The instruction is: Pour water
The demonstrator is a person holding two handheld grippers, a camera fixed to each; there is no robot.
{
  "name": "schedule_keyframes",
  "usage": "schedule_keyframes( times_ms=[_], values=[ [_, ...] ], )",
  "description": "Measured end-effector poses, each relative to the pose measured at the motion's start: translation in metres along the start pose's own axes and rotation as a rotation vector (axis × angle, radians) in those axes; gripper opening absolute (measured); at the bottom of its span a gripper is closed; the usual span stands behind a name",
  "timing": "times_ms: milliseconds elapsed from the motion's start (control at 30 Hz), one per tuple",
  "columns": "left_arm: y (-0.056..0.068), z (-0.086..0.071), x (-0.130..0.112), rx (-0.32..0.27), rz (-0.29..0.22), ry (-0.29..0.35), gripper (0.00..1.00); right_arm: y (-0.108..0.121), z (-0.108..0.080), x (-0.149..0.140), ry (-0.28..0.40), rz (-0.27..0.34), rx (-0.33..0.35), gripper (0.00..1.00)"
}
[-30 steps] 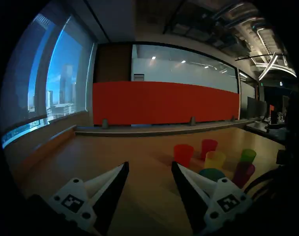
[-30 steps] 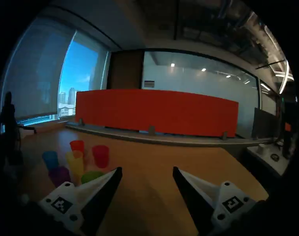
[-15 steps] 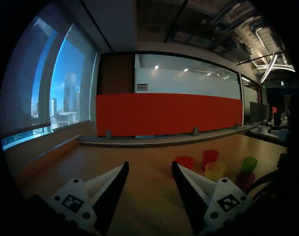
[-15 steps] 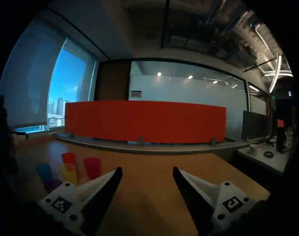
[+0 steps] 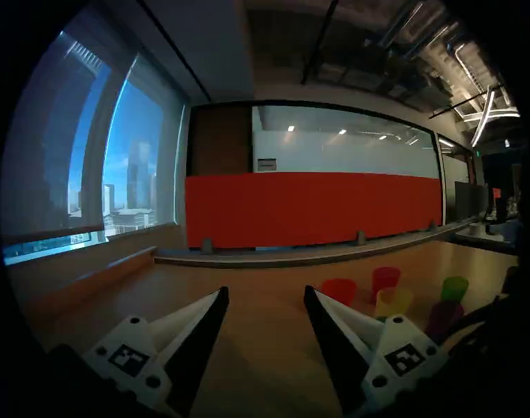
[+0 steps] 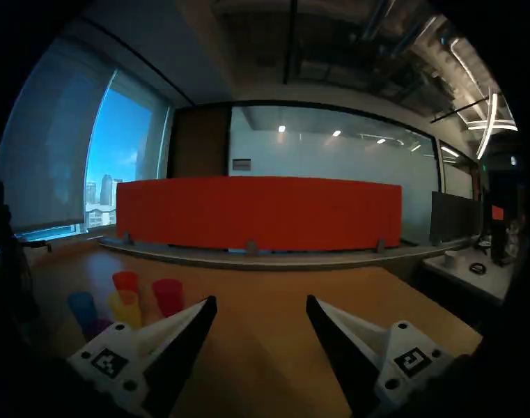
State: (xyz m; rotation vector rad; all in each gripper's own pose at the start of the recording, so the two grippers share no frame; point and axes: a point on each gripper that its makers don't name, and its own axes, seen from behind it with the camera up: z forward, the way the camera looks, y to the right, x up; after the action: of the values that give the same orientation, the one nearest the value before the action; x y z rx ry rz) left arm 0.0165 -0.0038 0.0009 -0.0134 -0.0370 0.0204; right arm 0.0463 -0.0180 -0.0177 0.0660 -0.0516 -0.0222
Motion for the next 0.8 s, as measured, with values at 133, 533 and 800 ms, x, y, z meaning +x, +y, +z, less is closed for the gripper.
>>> schedule_keyframes(
  times_ms=[133,533,800],
  values=[
    [-0.004,-0.003,-0.005,0.028,0.011,0.006,0.8,0.0,-0.003,0.006,0.003,0.004,-0.012,1.0],
    [-0.004,-0.003,-0.012,0.049,-0.022,0.019,0.8,-0.002,-0.008,0.017,0.009,0.002,-0.031,0.99],
    [0.0,-0.002,-0.024,0.045,-0.031,0.005,0.8,-0.001,-0.009,0.018,0.009,0.009,-0.035,1.0]
  ],
)
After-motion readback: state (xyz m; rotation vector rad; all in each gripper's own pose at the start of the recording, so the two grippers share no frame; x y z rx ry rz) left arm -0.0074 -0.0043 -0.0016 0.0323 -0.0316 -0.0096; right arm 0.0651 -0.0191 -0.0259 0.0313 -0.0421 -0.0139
